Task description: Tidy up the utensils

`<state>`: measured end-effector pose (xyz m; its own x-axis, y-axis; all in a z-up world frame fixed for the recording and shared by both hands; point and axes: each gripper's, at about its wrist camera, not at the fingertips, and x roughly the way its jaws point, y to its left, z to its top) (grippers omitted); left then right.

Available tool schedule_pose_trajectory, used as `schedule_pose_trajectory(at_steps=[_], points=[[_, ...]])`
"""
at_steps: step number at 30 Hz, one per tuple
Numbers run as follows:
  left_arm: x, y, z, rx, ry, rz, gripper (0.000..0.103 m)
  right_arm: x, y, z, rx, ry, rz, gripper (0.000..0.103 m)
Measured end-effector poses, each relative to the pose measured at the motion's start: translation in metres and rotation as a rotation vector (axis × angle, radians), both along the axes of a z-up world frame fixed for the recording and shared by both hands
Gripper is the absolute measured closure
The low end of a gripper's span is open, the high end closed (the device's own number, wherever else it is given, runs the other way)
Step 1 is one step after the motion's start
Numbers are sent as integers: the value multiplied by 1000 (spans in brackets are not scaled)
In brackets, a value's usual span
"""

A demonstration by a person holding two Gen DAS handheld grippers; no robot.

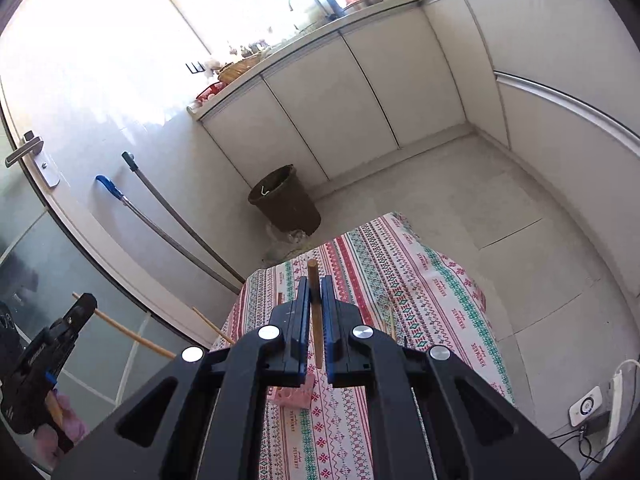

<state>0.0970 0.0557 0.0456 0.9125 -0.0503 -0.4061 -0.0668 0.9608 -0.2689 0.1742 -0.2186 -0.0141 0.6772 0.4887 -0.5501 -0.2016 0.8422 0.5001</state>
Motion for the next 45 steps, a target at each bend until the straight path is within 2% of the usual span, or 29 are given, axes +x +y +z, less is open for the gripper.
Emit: schedule_pose_trajectory(at_steps=[4,13,17,18,19,20,22,25,30,33,43,45], points=[[5,18,-6,-10,2,64,99,-3,12,4,5,0,33,97],[16,42,-23,-32,37,139,99,-10,37,8,13,-1,92,97],[28,45,-42,-54,118,139,98,-11,46,10,29,2,113,97],[30,45,-47,-58,147,143,97,-11,48,10,35,3,117,97],[30,46,-48,-58,160,154,87,-11,50,12,42,2,120,97],[27,48,-48,-59,159,169,75,-12,51,13,45,-1,120,97],[19,51,-43,-56,129,194,66,-12,56,15,49,-10,118,97],[4,57,-32,-53,79,224,64,-10,64,16,50,-16,116,97],[-17,70,-19,-92,21,262,64,-1,80,11,20,-16,92,97],[-22,77,-15,-112,1,269,59,8,90,5,1,-6,83,97],[-15,79,-26,-105,44,250,58,42,129,-31,-58,66,80,97],[-14,75,-28,-93,56,236,58,48,134,-37,-50,79,78,94]])
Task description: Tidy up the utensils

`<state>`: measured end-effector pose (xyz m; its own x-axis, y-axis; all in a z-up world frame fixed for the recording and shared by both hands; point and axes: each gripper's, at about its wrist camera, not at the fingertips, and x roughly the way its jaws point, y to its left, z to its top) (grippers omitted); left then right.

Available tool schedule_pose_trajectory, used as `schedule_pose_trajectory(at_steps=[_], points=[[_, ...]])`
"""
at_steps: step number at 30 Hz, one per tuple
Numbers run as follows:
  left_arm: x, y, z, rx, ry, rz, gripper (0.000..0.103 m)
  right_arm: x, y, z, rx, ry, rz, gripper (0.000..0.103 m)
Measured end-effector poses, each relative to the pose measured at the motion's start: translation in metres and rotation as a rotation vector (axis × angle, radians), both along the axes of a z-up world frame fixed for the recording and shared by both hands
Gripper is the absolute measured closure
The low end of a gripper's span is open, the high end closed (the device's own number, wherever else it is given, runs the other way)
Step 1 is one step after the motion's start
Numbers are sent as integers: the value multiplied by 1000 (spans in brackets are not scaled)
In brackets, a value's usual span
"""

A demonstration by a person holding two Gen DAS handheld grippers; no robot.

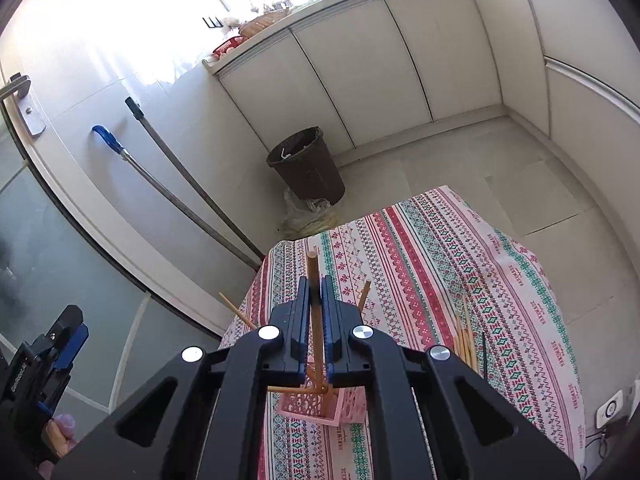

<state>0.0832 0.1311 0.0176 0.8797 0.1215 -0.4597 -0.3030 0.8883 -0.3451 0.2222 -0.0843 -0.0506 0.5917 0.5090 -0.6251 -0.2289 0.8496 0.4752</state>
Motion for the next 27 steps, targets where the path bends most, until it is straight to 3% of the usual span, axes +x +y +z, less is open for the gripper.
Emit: schedule_pose_trajectory(at_steps=[6,7,10,15,18,19,20,22,25,27], points=[[-2,-19,1,80,-7,-27,58,-6,8,8,-12,-39,11,94],[-2,-22,1,91,-8,-28,57,-7,8,10,-14,-46,14,91],[-2,-28,0,94,-17,-34,41,-10,5,13,-5,-69,0,62],[-5,-38,3,147,-35,-35,40,-13,-5,16,1,-75,-25,62],[-8,-42,2,180,-48,-29,33,-23,-13,25,-4,-102,-38,60],[-9,-42,2,182,-53,-25,29,-26,-19,26,4,-103,-50,52],[-10,-41,2,179,-58,-22,28,-28,-27,25,21,-95,-73,38],[-12,-38,3,176,-61,-19,27,-29,-58,12,97,-19,-151,22],[-18,-32,7,166,-76,-14,22,-9,-104,-31,165,191,-210,22],[-22,-29,10,150,-92,-6,20,15,-127,-70,83,328,-242,22]])
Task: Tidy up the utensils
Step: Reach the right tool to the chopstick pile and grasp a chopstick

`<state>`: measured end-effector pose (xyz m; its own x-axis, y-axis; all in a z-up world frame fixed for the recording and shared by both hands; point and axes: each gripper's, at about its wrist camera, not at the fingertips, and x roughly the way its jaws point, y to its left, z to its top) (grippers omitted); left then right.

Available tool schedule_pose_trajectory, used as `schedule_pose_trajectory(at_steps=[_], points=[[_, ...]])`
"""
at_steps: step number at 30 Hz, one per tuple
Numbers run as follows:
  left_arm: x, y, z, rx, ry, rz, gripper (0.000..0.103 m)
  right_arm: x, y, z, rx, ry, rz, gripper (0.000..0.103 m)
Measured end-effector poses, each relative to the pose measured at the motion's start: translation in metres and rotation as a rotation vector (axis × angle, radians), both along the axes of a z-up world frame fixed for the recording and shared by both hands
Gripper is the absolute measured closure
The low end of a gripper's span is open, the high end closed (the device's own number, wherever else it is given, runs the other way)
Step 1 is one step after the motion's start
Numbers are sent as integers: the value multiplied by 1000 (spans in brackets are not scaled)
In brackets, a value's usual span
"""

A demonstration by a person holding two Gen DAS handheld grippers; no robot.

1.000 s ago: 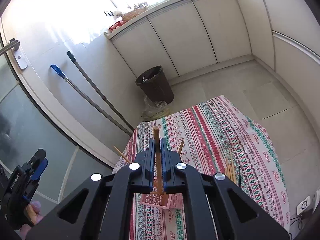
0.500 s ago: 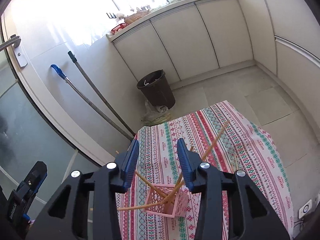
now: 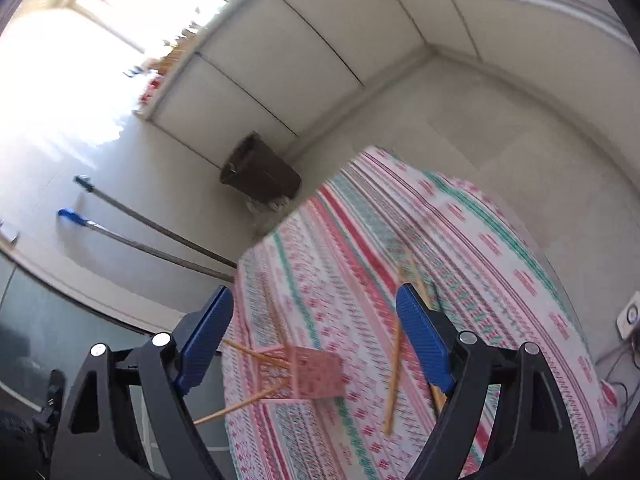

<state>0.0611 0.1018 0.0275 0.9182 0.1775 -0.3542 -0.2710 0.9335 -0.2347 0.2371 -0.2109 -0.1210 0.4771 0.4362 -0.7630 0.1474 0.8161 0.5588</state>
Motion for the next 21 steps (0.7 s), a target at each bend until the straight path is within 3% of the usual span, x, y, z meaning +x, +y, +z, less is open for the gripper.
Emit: schedule_pose_trajectory(at_steps=[3,10,13,21], points=[[-2,-1,3,-25,-27,14,12,18,-18,-51,-64,107,-85,22],[6,-13,-8,66,-6,24,10,62,38,-114,46,188,85,80],[13,-10,-15,57,20,17,10,70,51,-130,18,192,97,86],[28,9,-30,-2,77,22,10,92,73,-155,-123,205,123,87]])
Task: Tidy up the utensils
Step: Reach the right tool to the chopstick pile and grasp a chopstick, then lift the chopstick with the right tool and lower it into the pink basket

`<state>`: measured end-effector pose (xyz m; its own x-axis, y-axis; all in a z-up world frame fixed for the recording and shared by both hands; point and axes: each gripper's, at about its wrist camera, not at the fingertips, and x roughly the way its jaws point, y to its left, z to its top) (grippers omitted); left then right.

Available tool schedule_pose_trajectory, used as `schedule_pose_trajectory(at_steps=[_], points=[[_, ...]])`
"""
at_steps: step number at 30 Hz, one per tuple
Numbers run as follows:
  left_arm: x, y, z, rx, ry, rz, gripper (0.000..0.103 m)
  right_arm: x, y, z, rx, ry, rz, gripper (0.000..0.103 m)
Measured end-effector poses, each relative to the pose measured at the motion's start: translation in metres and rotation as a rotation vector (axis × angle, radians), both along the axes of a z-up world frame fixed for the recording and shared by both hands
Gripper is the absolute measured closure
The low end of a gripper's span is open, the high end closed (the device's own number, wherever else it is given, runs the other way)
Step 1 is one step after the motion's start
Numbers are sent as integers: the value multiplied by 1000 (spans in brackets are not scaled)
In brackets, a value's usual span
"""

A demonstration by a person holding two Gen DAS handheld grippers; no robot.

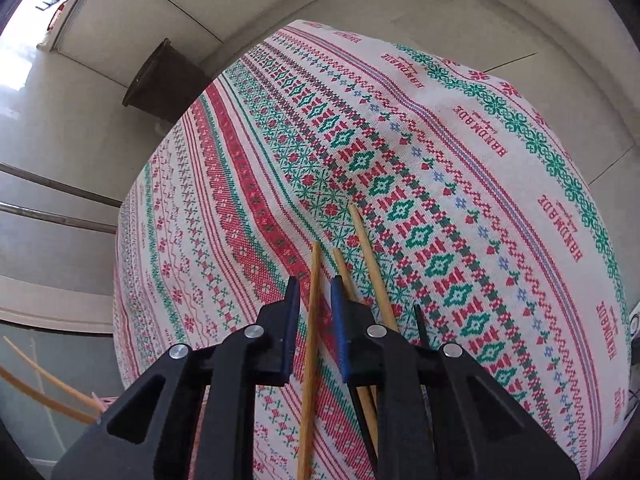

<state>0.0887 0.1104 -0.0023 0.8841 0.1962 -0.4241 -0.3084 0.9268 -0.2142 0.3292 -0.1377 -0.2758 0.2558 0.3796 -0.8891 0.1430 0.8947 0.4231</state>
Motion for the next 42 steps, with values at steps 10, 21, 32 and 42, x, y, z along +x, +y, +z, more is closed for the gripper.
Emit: schedule_pose_trajectory(at_steps=[10,21,32,42], points=[[2,7,-8,6,33,26,10,0,29,6,-153,-85,57,98],[-19,9,10,-47,-29,17,10,-82,3,141,-119,-346,115,98],[-42,4,32,-39,-106,31,10,-169,-4,227,-111,-510,217,98],[-36,4,28,-40,-95,25,10,-180,-9,295,-21,-657,184,98]])
